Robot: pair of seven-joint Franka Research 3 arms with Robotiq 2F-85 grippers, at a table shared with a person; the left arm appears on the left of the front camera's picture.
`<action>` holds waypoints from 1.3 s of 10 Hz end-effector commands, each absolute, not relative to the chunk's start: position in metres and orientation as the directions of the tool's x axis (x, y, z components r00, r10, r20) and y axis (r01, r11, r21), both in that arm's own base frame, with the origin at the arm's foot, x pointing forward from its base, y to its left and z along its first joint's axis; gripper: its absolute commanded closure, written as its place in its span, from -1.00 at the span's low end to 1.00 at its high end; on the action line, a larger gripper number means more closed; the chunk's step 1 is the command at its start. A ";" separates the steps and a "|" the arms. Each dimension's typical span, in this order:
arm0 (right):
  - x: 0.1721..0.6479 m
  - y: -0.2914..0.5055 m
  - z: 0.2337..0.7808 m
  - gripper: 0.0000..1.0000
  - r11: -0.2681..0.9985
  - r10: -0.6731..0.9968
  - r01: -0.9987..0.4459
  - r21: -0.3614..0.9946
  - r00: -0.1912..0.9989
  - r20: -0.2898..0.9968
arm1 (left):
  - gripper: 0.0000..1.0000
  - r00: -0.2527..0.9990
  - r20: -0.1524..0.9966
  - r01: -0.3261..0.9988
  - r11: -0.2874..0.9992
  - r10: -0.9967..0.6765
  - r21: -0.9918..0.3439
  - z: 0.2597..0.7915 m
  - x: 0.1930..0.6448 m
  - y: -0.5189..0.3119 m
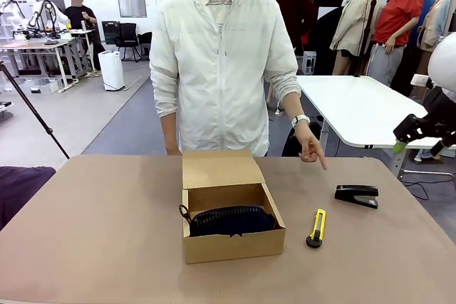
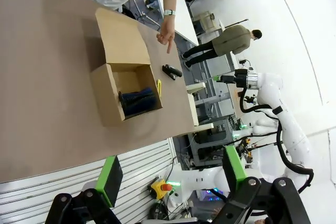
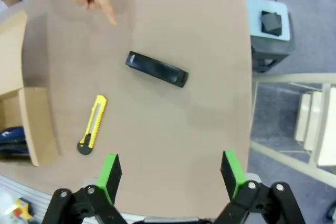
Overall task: Pack the items into the box.
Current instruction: Pick up the item specified by the human and place it in the Mailer Box.
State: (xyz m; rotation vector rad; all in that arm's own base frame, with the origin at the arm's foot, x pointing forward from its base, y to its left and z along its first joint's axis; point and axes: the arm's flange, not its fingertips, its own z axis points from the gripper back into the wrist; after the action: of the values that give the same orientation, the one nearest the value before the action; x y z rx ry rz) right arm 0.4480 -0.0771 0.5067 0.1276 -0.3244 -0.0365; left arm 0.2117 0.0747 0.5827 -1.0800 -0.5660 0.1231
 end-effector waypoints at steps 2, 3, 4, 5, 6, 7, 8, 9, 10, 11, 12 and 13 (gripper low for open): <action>0.446 -0.077 0.508 -1.00 0.978 -0.122 0.058 0.201 0.939 0.322 | -1.00 0.851 0.373 0.180 0.462 0.369 -0.869 0.586 0.210 0.075; 0.448 -0.079 0.507 -1.00 0.988 -0.073 0.026 0.150 0.946 0.316 | -1.00 0.851 0.373 0.180 0.462 0.369 -0.869 0.586 0.210 0.075; 0.480 -0.066 0.483 -1.00 0.991 -0.007 -0.015 0.137 0.988 0.156 | -1.00 0.851 0.373 0.180 0.462 0.369 -0.869 0.586 0.210 0.075; 0.503 -0.048 0.461 -1.00 0.989 0.032 -0.048 0.137 0.993 0.117 | -1.00 0.851 0.373 0.180 0.462 0.369 -0.869 0.586 0.210 0.075; 0.517 -0.036 0.447 -1.00 0.991 0.048 -0.057 0.117 0.996 0.080 | -1.00 0.851 0.373 0.180 0.462 0.369 -0.869 0.586 0.210 0.075; 0.527 -0.026 0.435 -1.00 0.995 0.038 -0.043 0.088 0.998 0.059 | -1.00 0.851 0.373 0.180 0.462 0.369 -0.869 0.586 0.210 0.075; 0.537 -0.020 0.422 -1.00 0.998 0.026 -0.029 0.063 0.998 0.053 | -1.00 0.851 0.373 0.180 0.462 0.369 -0.869 0.586 0.210 0.075; 0.545 -0.017 0.410 -1.00 1.000 -0.008 0.006 0.028 0.999 0.038 | -1.00 0.851 0.373 0.180 0.462 0.369 -0.869 0.586 0.210 0.075; 0.546 -0.017 0.410 -1.00 0.999 -0.025 0.026 -0.020 0.997 0.070 | -1.00 0.851 0.373 0.180 0.462 0.369 -0.869 0.586 0.210 0.075; 0.535 -0.015 0.401 -1.00 0.995 0.039 -0.042 0.092 0.998 0.042 | -1.00 0.851 0.373 0.180 0.462 0.369 -0.869 0.586 0.210 0.075; 0.535 -0.015 0.401 -1.00 0.995 0.039 -0.042 0.092 0.998 0.042 | -1.00 0.851 0.373 0.180 0.462 0.369 -0.869 0.586 0.210 0.075; 0.544 -0.018 0.399 -1.00 0.998 0.018 -0.020 0.052 0.999 0.044 | -1.00 0.851 0.373 0.180 0.462 0.369 -0.869 0.586 0.210 0.075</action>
State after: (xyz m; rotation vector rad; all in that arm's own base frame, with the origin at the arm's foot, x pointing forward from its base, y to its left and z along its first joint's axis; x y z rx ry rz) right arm 0.5424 -0.0173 0.3981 0.0574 -0.0402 0.0198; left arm 0.2116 0.0747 0.5829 -1.0800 -0.5661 0.1229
